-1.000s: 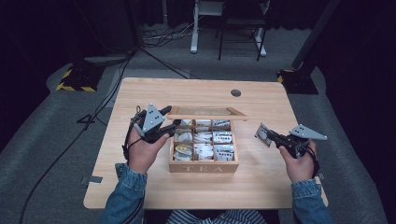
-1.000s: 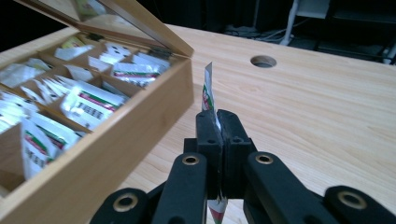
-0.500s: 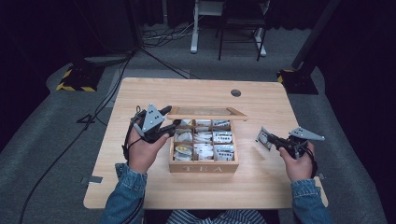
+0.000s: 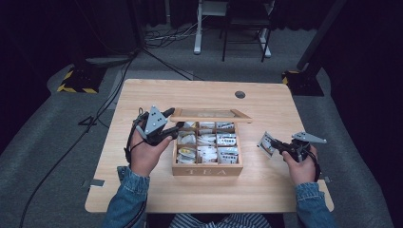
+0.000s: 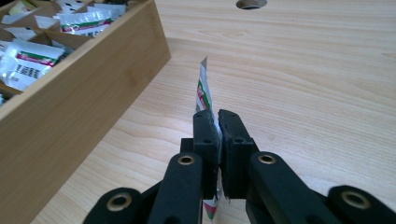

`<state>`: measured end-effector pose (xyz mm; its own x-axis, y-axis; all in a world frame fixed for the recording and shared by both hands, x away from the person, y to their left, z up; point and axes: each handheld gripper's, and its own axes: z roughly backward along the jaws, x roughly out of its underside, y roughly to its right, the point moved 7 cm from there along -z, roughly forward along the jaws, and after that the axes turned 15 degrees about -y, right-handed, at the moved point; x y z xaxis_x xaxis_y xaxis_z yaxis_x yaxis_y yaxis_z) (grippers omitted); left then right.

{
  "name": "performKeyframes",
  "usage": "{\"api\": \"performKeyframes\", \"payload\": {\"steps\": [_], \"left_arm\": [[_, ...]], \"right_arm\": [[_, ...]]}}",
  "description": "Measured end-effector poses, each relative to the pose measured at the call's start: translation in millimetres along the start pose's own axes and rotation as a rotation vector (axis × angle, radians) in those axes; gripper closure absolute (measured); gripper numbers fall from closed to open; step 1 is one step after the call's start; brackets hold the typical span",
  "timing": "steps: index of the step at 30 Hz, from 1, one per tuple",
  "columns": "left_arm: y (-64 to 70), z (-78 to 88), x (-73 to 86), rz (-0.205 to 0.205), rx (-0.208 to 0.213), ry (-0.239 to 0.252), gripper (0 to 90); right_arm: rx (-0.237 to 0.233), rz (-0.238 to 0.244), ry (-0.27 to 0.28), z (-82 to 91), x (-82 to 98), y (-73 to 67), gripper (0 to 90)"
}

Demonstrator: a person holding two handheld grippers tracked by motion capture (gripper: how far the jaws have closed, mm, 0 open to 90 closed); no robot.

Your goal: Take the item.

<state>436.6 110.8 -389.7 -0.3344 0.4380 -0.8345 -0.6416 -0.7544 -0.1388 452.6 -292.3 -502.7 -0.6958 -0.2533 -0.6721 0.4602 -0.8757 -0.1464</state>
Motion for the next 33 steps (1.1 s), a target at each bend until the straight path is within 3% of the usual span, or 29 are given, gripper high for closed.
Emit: {"api": "performKeyframes", "payload": {"steps": [3, 7, 10, 14, 26, 33], "left_arm": [[0.0, 0.0, 0.0, 0.000, 0.000, 0.000, 48.2], [-0.1, 0.0, -0.1, 0.000, 0.000, 0.000, 48.2], [-0.1, 0.0, -0.1, 0.000, 0.000, -0.001, 48.2], [-0.1, 0.1, -0.1, 0.000, 0.000, -0.002, 48.2], [0.5, 0.4, 0.8, -0.003, 0.005, -0.008, 48.2], [0.6, 0.5, 0.9, -0.004, 0.007, -0.012, 48.1]], "right_arm": [[0.022, -0.004, -0.010, -1.8, 2.2, 4.0, 83.2], [0.061, -0.008, -0.028, -4.0, 4.9, 9.5, 70.7], [0.099, 0.019, -0.030, -5.3, 4.3, 13.3, 59.3], [0.103, 0.042, -0.039, -8.6, 4.9, 15.2, 47.3], [0.098, 0.045, -0.016, 2.0, -0.3, 19.5, 41.8], [0.076, 0.075, -0.048, 14.5, -1.0, 16.1, 40.5]]}}
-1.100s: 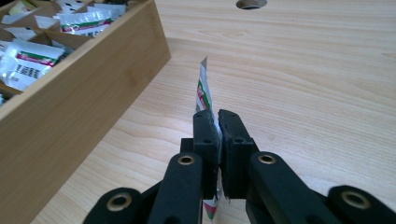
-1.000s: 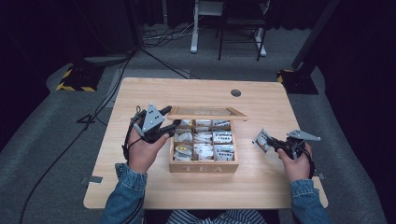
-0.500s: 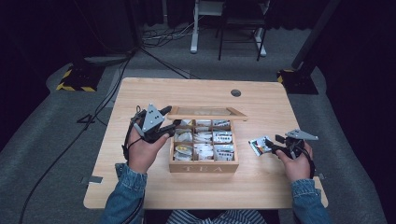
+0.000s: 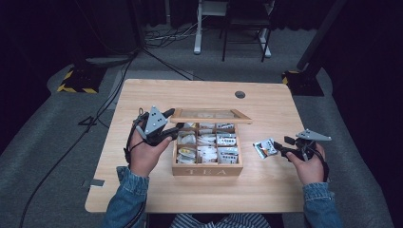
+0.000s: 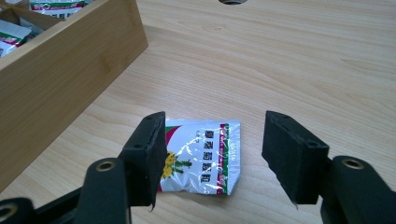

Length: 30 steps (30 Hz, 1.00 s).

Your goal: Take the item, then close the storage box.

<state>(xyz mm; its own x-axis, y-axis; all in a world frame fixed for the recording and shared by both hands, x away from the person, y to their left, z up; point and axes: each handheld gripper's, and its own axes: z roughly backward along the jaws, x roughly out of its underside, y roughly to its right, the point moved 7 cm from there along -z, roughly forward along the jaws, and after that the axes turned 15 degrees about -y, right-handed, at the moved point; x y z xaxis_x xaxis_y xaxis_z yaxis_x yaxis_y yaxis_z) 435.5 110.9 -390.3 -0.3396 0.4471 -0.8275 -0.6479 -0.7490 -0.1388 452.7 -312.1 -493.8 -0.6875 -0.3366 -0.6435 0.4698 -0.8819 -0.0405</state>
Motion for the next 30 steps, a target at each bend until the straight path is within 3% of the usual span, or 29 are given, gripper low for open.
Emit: {"api": "performKeyframes", "payload": {"steps": [4, 11, 23, 30], "left_arm": [[-0.5, -0.2, -0.6, 0.001, 0.001, 0.002, 48.1], [-0.4, -0.1, -0.7, -0.001, 0.005, -0.003, 48.1], [1.2, 0.6, 1.8, -0.012, 0.019, -0.031, 47.8], [4.4, 1.0, 5.2, -0.031, 0.019, -0.063, 47.5]], "right_arm": [[-0.017, 0.017, -0.008, 7.2, 1.8, -3.3, 39.3], [-0.018, 0.094, -0.096, 10.8, 13.8, -8.2, 37.9], [-0.016, 0.062, -0.157, 0.7, 37.7, 5.1, 37.8], [-0.016, 0.058, -0.158, 3.5, 39.7, 7.7, 37.5]]}}
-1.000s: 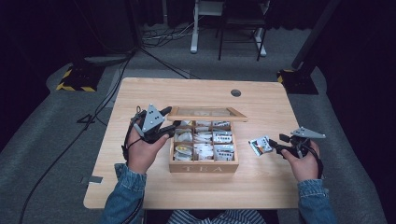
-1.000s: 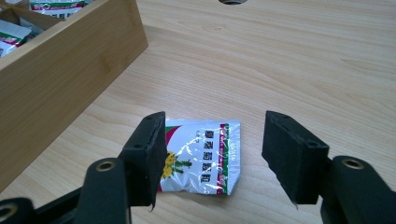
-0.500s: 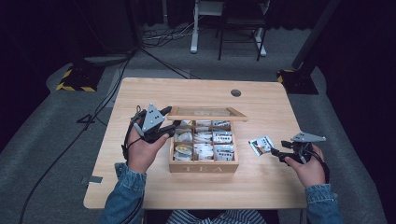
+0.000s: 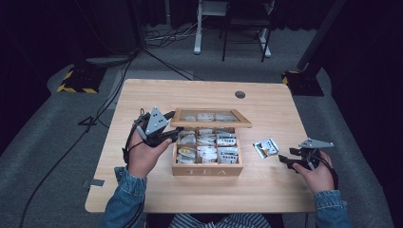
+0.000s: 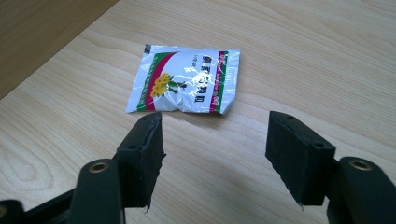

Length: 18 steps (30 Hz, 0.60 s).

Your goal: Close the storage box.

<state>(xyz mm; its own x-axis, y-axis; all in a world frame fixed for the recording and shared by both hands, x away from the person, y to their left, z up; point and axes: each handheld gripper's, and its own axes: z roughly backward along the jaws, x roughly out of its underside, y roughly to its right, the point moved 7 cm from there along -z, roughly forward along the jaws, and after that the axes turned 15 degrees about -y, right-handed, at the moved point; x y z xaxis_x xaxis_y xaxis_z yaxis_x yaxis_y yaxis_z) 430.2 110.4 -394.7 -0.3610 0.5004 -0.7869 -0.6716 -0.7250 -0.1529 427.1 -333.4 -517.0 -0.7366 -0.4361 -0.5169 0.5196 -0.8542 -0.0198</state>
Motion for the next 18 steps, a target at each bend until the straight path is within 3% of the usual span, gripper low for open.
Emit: {"api": "performKeyframes", "payload": {"steps": [11, 18], "left_arm": [[5.9, -0.4, 8.4, -0.056, -0.016, -0.054, 46.5], [13.2, -0.9, 14.1, -0.064, 0.003, -0.089, 39.1]], "right_arm": [[0.014, -0.012, -0.019, -4.5, 0.0, 8.1, 37.1], [0.008, -0.007, -0.011, -6.9, -6.7, 8.1, 36.9]]}}
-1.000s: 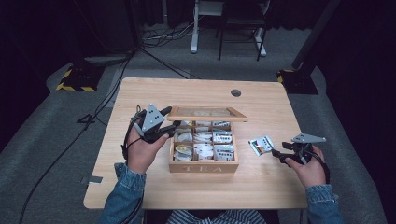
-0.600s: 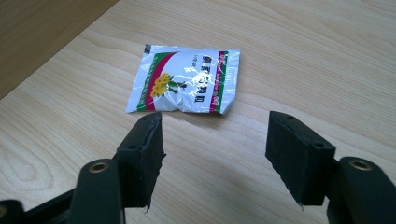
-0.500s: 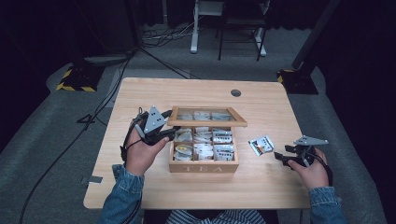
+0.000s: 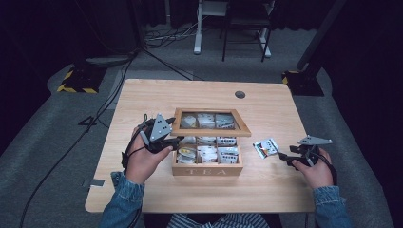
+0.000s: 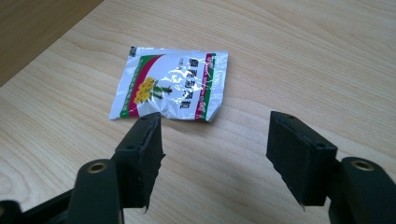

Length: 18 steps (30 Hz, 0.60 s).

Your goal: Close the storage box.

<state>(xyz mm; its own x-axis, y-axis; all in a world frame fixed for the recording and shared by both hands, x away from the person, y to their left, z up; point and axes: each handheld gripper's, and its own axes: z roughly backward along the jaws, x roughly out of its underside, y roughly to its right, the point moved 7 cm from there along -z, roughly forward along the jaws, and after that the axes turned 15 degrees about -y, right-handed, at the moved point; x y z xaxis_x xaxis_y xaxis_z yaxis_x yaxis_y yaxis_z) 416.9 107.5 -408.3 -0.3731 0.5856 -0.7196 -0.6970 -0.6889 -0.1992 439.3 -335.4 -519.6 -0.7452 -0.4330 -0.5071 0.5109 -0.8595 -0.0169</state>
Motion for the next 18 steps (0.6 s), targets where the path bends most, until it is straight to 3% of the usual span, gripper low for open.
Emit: {"api": "performKeyframes", "payload": {"steps": [3, 10, 18], "left_arm": [[2.6, 0.4, 2.8, -0.005, 0.002, -0.016, 35.9], [6.3, 2.3, 13.0, 0.028, 0.048, -0.069, 35.4], [11.8, 4.0, 21.7, 0.018, 0.069, -0.118, 35.5]], "right_arm": [[-0.002, 0.004, 0.000, -1.3, -3.1, 0.1, 36.8], [-0.011, 0.015, 0.004, -5.7, -12.6, -2.5, 36.7], [-0.021, 0.034, 0.007, -9.2, -22.1, -5.8, 36.6]]}}
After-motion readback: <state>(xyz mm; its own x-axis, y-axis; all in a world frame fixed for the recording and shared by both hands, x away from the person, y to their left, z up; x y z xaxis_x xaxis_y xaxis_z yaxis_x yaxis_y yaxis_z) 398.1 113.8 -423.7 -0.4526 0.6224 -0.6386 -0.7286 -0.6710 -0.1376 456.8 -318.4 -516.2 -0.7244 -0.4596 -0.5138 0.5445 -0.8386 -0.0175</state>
